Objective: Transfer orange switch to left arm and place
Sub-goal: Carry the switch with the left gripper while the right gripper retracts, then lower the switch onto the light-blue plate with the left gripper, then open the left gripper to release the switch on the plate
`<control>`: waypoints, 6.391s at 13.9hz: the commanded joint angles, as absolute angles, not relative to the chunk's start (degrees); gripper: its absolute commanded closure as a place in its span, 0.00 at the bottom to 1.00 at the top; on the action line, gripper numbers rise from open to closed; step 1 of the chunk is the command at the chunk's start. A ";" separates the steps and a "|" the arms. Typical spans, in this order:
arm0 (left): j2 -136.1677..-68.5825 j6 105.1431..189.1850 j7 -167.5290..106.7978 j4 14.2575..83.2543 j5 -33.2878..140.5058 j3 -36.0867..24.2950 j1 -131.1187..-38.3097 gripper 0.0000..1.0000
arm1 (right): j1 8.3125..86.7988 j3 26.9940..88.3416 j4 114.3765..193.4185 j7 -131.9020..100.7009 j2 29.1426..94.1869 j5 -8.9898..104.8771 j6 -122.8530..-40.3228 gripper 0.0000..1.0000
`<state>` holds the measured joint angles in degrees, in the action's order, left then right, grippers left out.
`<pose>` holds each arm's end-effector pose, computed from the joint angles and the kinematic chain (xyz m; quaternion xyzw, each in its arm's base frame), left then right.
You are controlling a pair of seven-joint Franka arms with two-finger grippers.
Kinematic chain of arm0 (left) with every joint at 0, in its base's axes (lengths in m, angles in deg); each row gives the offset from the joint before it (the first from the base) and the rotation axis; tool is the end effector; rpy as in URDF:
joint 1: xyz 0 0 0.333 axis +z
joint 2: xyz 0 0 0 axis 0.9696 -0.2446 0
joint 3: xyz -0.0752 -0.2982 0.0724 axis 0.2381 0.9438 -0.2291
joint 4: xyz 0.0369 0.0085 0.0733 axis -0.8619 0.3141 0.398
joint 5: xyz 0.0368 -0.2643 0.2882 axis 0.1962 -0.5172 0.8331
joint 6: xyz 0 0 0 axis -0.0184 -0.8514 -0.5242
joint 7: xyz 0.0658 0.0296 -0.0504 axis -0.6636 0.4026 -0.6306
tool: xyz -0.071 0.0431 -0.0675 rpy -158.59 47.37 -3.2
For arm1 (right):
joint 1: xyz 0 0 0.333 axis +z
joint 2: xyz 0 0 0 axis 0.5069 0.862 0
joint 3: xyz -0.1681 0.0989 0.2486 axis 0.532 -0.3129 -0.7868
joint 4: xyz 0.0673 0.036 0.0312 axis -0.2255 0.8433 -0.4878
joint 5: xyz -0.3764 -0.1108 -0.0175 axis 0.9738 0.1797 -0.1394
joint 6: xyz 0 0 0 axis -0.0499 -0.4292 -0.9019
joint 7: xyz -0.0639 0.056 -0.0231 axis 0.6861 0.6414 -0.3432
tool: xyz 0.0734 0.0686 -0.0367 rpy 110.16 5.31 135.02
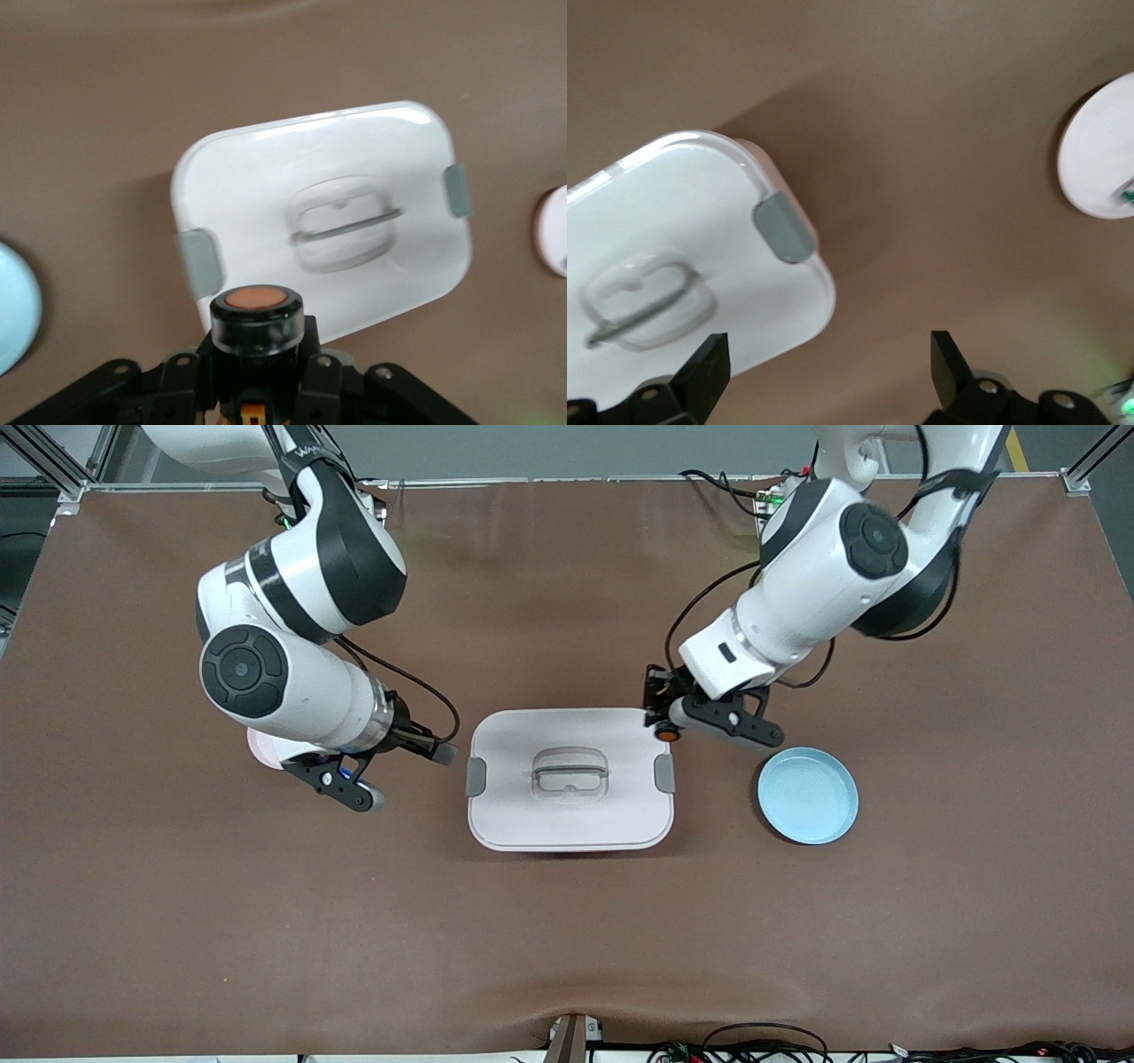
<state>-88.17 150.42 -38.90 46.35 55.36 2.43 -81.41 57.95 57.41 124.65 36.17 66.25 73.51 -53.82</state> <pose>0.5480 -0.3270 0.5086 0.9822 -0.1134 0.0607 0.1368 0.6165 0.2913 0.4850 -0.9705 0.2112 0.1152 0.0146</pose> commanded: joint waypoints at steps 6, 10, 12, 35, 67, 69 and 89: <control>-80.19 131.79 -38.59 47.04 63.48 2.06 -70.07 1.00 | 51.04 56.88 147.40 11.71 45.78 81.10 -54.21 0.00; -79.57 130.81 -39.03 47.04 63.30 2.06 -62.41 1.00 | 44.18 56.88 154.10 -0.44 38.04 81.19 -53.16 0.00; -79.48 130.90 -40.17 47.04 62.25 2.14 -58.46 1.00 | 41.20 56.88 154.19 -1.60 37.15 81.19 -50.88 0.00; -74.02 155.32 -114.07 73.39 62.41 6.71 -52.55 1.00 | 29.93 56.79 146.98 -13.56 33.28 88.14 -51.83 0.00; -108.57 170.54 -136.50 66.38 92.92 6.36 -54.83 1.00 | 30.02 55.73 139.34 -6.17 39.96 86.28 -54.56 0.00; -109.09 171.68 -136.50 66.38 93.10 6.36 -54.92 1.00 | 30.02 55.73 139.34 -6.09 39.96 86.55 -54.65 0.00; -108.66 171.59 -142.48 61.99 94.59 6.36 -54.31 0.00 | 30.10 55.73 139.87 -5.30 40.05 85.41 -55.70 0.00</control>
<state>-108.70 171.86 -140.02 63.28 93.64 6.18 -54.67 30.37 55.97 141.18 -6.20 39.34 85.91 -55.82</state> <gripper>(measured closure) 0.000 0.000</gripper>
